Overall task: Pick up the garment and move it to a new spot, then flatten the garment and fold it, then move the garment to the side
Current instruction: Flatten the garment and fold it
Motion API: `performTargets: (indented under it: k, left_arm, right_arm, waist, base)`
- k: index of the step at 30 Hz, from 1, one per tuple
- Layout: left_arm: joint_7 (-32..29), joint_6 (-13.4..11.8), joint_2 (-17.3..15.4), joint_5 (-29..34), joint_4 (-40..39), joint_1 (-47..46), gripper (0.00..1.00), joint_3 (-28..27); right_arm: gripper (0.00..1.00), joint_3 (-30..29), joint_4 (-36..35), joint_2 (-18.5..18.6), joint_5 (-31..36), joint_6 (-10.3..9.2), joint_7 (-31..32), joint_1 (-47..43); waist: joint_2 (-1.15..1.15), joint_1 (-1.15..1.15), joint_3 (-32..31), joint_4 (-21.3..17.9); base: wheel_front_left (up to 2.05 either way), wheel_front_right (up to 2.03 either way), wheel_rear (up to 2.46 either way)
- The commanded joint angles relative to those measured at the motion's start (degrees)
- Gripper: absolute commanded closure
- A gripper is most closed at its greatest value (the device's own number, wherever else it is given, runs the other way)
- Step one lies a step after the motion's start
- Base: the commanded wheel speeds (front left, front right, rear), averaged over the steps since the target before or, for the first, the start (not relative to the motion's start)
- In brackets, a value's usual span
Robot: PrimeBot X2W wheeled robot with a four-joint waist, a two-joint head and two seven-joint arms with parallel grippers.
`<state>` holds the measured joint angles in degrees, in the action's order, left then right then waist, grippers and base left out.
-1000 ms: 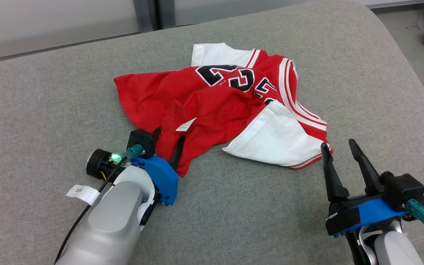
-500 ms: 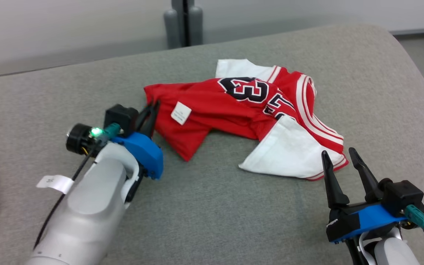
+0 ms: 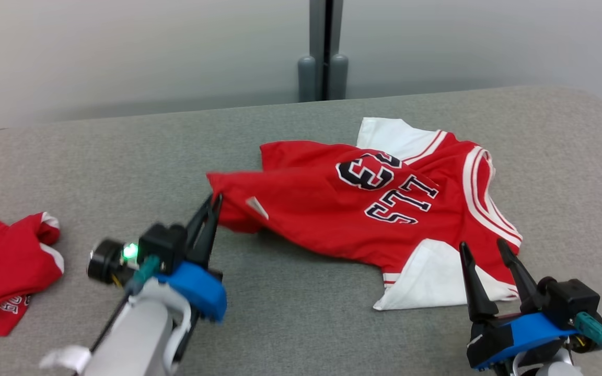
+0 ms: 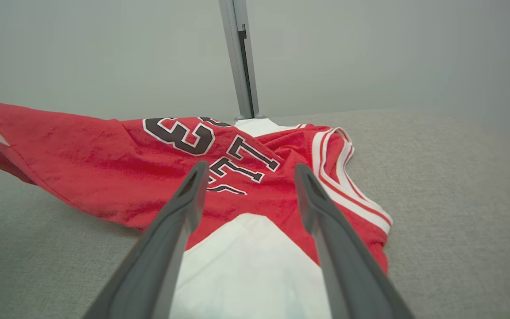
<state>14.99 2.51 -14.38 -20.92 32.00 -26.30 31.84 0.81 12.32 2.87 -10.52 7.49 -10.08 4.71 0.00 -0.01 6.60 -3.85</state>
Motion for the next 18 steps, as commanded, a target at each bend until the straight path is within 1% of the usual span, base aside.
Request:
performTargets:
  k: [1,6,9,16,18]
  left_arm:
    - [0.3,-0.4,-0.4,0.1,-0.7,1.3,1.0,-0.5]
    - [0.3,-2.6,-0.4,0.1,-6.6,12.0,1.0,-2.3]
    - [0.3,-3.4,-0.3,0.3,-8.7,17.7,1.0,-3.0]
    - [0.3,-5.2,0.1,0.0,-12.3,26.8,1.0,-7.7]
    - [0.3,-5.0,0.3,0.1,-12.7,28.6,1.0,-8.8]
  right_arm:
    - [0.0,-0.1,0.1,0.0,-0.3,0.01,0.3,-0.7]
    - [0.0,-0.7,-0.4,0.0,-0.1,0.01,0.6,-1.6]
    - [0.0,-0.9,-0.6,0.0,0.1,0.01,0.9,-1.7]
    - [0.0,-0.8,-1.1,0.1,0.2,0.01,1.6,-2.2]
    - [0.0,-1.0,-1.1,0.0,0.1,0.01,1.7,-2.5]
  waist:
    - [0.0,0.01,0.0,0.4]
    - [0.0,0.01,-0.4,2.6]
    - [0.0,0.01,-0.9,3.8]
    - [0.0,0.01,-1.7,5.7]
    - [0.0,0.01,-2.0,6.2]
  base:
    - [0.0,0.0,0.0]
    - [0.0,0.0,0.0]
    - [0.0,0.0,0.0]
    - [0.0,0.0,0.0]
    - [0.0,0.0,0.0]
